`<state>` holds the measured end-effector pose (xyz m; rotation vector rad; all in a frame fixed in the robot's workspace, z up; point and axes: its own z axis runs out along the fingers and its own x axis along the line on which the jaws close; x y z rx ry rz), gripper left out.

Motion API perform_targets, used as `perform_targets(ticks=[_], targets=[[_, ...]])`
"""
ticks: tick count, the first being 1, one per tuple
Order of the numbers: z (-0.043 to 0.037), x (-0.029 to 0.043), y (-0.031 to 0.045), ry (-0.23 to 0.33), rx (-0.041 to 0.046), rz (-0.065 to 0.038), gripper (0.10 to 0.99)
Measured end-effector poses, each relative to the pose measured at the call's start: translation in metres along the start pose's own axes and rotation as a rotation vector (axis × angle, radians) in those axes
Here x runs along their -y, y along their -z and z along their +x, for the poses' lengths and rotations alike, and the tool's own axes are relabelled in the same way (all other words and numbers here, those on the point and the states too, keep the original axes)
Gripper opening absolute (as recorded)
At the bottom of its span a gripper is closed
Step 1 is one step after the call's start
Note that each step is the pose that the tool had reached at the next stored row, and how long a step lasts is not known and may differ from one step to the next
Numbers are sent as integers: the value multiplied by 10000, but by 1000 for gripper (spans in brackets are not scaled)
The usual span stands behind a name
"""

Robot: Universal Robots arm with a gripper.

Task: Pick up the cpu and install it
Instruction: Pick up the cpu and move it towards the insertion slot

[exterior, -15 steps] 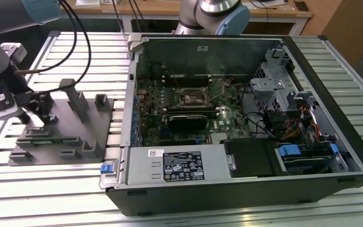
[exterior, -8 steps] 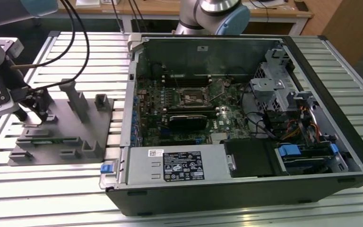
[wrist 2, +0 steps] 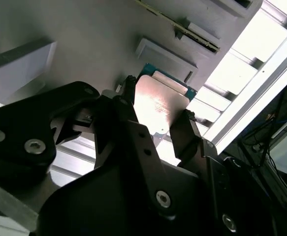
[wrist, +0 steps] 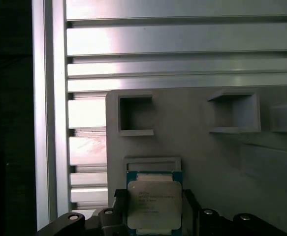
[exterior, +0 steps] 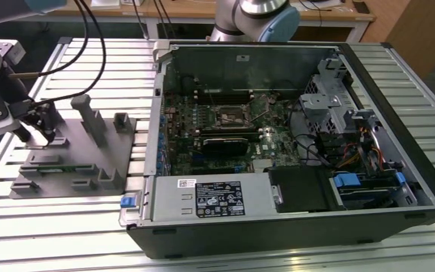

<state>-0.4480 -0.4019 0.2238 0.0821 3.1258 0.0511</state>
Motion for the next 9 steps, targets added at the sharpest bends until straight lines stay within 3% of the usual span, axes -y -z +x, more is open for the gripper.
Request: perform_targets(ticks=[9], targets=[[-1,-6,172,1,20,-4,533]])
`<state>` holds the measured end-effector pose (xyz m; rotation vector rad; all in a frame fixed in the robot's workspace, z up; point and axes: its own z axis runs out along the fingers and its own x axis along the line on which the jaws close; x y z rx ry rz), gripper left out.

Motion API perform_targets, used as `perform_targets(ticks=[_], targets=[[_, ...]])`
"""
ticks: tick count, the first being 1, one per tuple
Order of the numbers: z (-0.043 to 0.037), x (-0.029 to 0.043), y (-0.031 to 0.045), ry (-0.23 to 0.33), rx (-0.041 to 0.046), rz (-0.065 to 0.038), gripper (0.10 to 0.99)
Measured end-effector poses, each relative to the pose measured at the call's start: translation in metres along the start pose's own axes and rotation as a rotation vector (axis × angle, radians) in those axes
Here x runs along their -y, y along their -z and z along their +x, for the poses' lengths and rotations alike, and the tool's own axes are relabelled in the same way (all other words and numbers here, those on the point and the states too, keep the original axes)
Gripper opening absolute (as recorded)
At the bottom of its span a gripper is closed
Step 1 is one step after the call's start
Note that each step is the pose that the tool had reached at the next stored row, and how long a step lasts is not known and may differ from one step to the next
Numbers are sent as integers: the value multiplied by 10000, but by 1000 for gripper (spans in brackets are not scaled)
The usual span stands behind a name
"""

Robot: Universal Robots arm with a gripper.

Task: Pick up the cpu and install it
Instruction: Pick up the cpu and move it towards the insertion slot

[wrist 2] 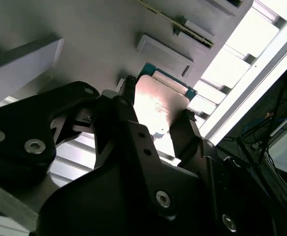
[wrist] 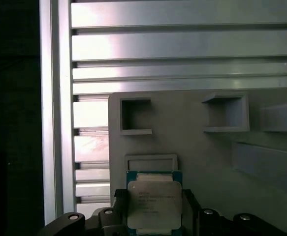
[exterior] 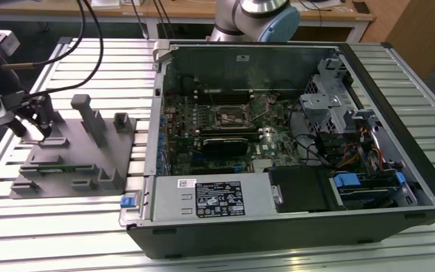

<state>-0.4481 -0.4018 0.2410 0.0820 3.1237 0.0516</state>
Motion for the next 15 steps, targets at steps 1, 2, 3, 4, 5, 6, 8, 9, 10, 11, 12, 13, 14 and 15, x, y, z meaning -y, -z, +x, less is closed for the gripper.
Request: perform_targets(ticks=[1,2,3,4,5,6,8,9,10,11,12,13,14,15], targets=[[0,0,17,0,1,0,533],[0,-1,30,0,1,0,533],[-1,-1,42,0,1,0,533],[-1,-2,51,0,2,-1,533],[-1,-2,61,1,2,0,533],[-1,-3,71,0,1,0,533],[-2,-3,81,0,3,-1,533],[-2,-3,84,0,4,-1,533],[-2,-3,88,0,3,-1,533],[-2,-3,93,0,2,0,533],[-1,-4,100,0,1,1,533],[-2,-4,107,0,1,0,533],[-2,-4,113,0,2,0,533],[-2,-4,122,0,1,0,533]])
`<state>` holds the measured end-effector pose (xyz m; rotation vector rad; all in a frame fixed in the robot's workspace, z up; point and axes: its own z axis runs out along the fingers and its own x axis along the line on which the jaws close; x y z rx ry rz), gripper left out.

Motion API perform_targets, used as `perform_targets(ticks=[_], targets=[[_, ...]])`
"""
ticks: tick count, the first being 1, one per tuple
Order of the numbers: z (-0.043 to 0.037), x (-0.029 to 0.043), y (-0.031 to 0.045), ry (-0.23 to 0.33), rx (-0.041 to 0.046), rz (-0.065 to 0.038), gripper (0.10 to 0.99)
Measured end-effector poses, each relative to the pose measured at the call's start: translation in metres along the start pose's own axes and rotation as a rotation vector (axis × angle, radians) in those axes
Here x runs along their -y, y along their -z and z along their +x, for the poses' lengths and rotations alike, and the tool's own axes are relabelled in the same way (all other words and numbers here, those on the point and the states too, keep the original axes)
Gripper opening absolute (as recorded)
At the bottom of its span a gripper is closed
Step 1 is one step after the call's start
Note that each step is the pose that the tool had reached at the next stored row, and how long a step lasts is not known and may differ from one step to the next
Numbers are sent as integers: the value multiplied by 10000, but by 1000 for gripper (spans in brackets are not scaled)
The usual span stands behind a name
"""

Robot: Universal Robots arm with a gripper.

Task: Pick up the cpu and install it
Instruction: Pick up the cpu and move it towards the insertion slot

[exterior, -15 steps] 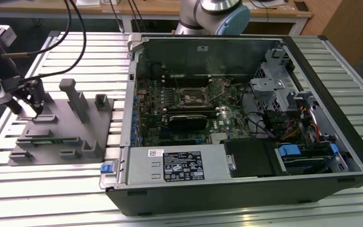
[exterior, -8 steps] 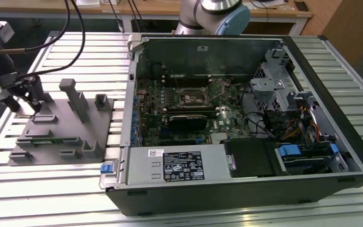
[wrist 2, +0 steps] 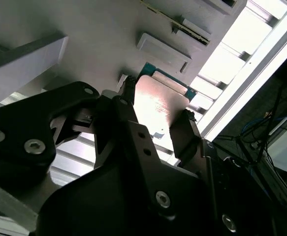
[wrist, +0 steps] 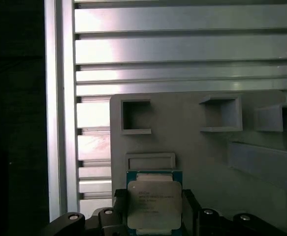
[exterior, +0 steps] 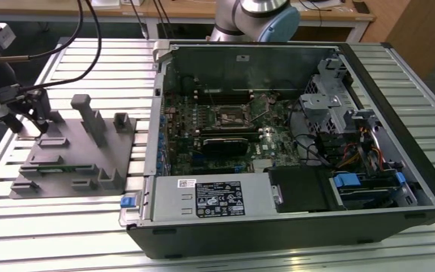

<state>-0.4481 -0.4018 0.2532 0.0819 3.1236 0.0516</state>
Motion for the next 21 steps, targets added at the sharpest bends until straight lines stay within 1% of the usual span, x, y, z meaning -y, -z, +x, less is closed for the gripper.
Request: perform_targets(ticks=[5,16,21], targets=[[-1,-2,64,0,1,0,533],[-3,-7,177,0,6,-1,533],[-4,-10,252,0,11,-2,533]])
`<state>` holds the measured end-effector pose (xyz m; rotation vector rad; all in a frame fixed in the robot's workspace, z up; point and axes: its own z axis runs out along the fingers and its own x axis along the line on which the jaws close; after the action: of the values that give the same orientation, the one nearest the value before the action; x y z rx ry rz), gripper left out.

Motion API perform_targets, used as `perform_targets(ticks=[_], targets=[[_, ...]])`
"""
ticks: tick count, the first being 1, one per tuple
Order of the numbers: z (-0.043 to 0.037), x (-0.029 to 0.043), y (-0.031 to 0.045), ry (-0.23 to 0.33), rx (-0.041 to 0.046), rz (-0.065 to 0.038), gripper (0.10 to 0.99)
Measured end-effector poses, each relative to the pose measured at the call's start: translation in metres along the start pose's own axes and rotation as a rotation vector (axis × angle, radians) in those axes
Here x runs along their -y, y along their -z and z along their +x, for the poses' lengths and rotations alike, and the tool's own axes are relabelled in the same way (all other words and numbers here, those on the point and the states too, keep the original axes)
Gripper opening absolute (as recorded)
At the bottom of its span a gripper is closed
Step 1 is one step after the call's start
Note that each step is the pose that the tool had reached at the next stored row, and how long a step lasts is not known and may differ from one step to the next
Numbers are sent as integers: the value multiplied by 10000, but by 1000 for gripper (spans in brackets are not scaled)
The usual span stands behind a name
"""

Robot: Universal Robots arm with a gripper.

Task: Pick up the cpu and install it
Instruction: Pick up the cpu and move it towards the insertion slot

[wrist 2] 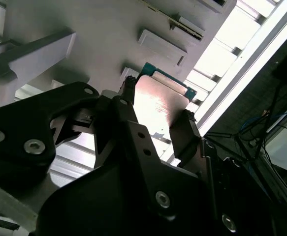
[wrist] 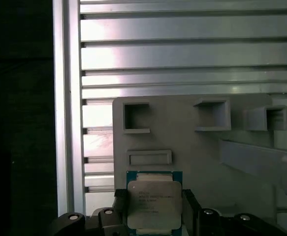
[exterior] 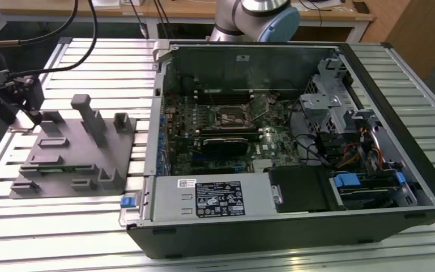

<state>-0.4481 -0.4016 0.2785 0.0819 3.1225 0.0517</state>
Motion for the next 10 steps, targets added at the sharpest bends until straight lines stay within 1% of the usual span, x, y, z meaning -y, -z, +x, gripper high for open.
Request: perform_targets(ticks=[5,10], targets=[[-1,-3,69,0,6,0,533],[-2,-6,118,0,13,0,533]])
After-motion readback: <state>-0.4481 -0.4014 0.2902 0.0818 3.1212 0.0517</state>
